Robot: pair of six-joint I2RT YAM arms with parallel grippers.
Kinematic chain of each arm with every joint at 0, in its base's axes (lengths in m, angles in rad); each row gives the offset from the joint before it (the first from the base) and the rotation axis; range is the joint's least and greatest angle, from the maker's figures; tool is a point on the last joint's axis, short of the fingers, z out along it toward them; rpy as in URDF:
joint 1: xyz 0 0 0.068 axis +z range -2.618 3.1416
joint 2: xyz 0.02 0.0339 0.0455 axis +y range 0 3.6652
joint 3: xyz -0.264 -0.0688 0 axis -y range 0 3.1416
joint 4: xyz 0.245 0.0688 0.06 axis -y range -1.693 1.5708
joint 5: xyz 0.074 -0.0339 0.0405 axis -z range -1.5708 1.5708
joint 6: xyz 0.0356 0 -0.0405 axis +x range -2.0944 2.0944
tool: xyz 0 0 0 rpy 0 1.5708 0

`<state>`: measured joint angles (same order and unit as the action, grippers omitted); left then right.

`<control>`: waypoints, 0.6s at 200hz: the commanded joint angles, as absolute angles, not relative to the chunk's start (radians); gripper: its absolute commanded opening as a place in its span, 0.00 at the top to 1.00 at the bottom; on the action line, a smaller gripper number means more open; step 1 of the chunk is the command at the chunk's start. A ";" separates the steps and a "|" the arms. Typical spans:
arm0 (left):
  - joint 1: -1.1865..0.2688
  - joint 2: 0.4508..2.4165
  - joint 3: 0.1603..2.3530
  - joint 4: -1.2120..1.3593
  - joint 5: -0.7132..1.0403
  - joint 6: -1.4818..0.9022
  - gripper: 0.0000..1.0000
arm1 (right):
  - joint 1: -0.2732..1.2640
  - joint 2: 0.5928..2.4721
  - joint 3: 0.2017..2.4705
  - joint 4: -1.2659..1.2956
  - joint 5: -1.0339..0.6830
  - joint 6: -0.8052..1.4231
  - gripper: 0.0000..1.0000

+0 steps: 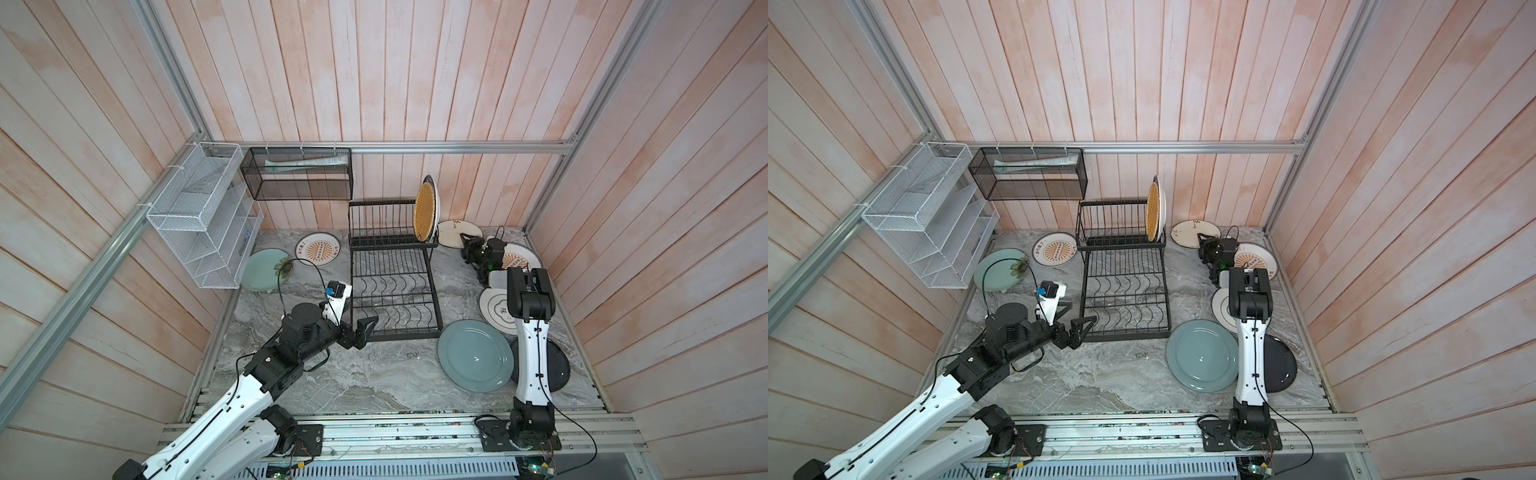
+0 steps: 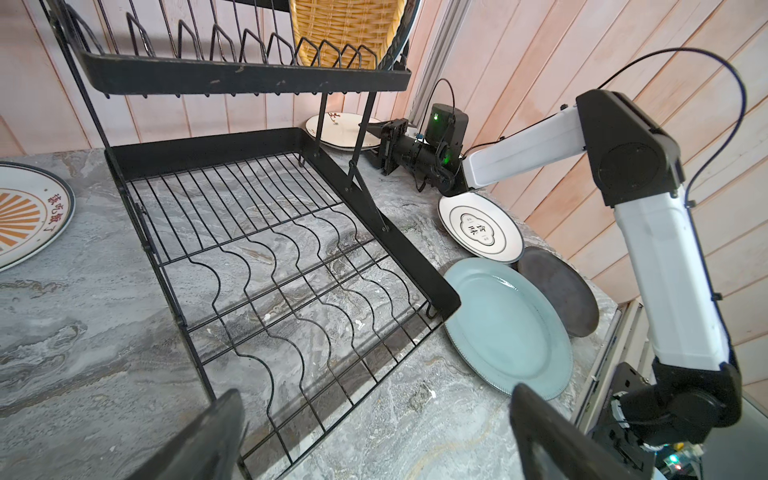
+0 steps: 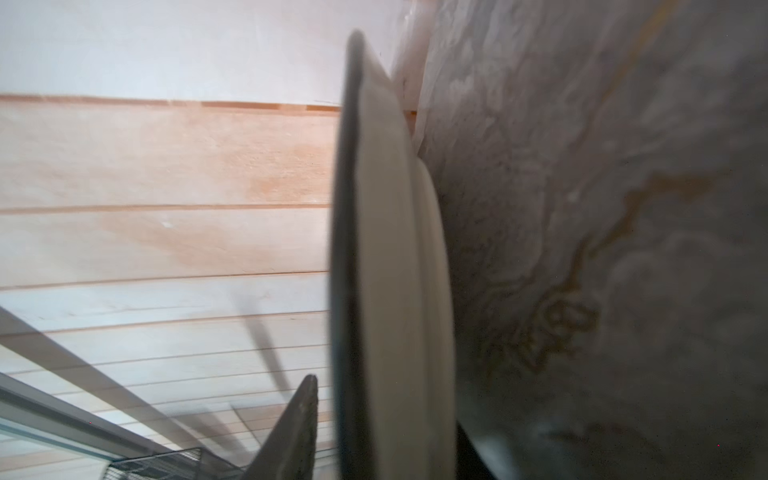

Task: Load the plates into the dish rack
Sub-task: 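Grip the cream berry-pattern plate's edge with the right gripper and lift it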

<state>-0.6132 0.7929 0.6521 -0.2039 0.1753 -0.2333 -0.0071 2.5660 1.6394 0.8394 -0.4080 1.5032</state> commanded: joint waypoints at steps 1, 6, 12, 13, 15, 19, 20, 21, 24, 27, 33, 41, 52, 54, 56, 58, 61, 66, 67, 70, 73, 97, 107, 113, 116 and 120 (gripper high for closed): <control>-0.600 0.782 0.641 -0.190 0.170 -0.246 0.00 | -0.004 2.576 1.681 0.842 -0.401 1.508 0.72; -0.598 0.781 0.641 -0.189 0.172 -0.247 0.00 | -0.005 2.576 1.681 0.841 -0.403 1.509 0.75; -0.594 0.782 0.641 -0.189 0.173 -0.248 0.00 | -0.005 2.574 1.679 0.841 -0.406 1.513 0.77; -0.593 0.781 0.642 -0.189 0.173 -0.248 0.00 | -0.004 2.573 1.678 0.843 -0.406 1.515 0.78; -0.592 0.782 0.642 -0.189 0.174 -0.248 0.00 | -0.003 2.573 1.676 0.843 -0.406 1.515 0.79; -0.590 0.781 0.643 -0.189 0.176 -0.249 0.00 | -0.006 2.571 1.673 0.849 -0.409 1.516 0.82; -0.589 0.781 0.643 -0.189 0.177 -0.250 0.00 | -0.006 2.570 1.672 0.848 -0.409 1.517 0.82; -0.588 0.782 0.643 -0.189 0.177 -0.250 0.00 | -0.006 2.569 1.670 0.850 -0.411 1.517 0.83; -0.586 0.781 0.643 -0.189 0.179 -0.250 0.00 | -0.006 2.567 1.664 0.853 -0.411 1.518 0.85; -0.585 0.781 0.643 -0.189 0.181 -0.250 0.00 | -0.005 2.563 1.659 0.854 -0.413 1.520 0.87; -0.580 0.780 0.643 -0.189 0.183 -0.250 0.00 | -0.006 2.554 1.645 0.854 -0.412 1.522 0.90; -0.575 0.778 0.643 -0.187 0.186 -0.254 0.00 | -0.007 2.540 1.624 0.861 -0.411 1.521 0.94; -0.566 0.773 0.643 -0.185 0.192 -0.255 0.00 | -0.009 2.517 1.594 0.865 -0.412 1.515 0.97; -0.564 0.772 0.643 -0.185 0.193 -0.256 0.00 | -0.009 2.512 1.588 0.864 -0.411 1.514 0.98; -0.563 0.771 0.642 -0.184 0.193 -0.257 0.00 | -0.008 2.507 1.583 0.865 -0.410 1.512 0.98; -0.561 0.768 0.642 -0.183 0.194 -0.258 0.00 | -0.009 2.502 1.576 0.865 -0.409 1.510 0.99; -0.559 0.769 0.641 -0.183 0.194 -0.258 0.00 | -0.010 2.495 1.566 0.866 -0.408 1.508 1.00; -0.555 0.767 0.640 -0.180 0.195 -0.259 0.00 | -0.012 2.484 1.553 0.867 -0.407 1.506 1.00; -0.555 0.765 0.640 -0.179 0.197 -0.259 0.00 | -0.012 2.482 1.551 0.868 -0.408 1.506 1.00; -0.554 0.764 0.638 -0.179 0.197 -0.259 0.00 | -0.013 2.476 1.542 0.868 -0.407 1.506 1.00; -0.552 0.764 0.639 -0.179 0.199 -0.261 0.00 | -0.014 2.470 1.535 0.868 -0.408 1.506 1.00; -0.540 0.757 0.637 -0.174 0.204 -0.264 0.00 | -0.021 2.420 1.456 0.913 -0.419 1.517 1.00; -0.535 0.756 0.637 -0.174 0.207 -0.268 0.00 | -0.023 2.392 1.421 0.924 -0.423 1.514 1.00; -0.534 0.754 0.635 -0.173 0.207 -0.268 0.00 | -0.024 2.376 1.398 0.937 -0.425 1.511 1.00; -0.533 0.753 0.635 -0.173 0.207 -0.269 0.00 | -0.027 2.367 1.389 0.941 -0.427 1.512 1.00; -0.532 0.753 0.634 -0.172 0.207 -0.268 0.00 | -0.027 2.357 1.373 0.947 -0.429 1.513 1.00</control>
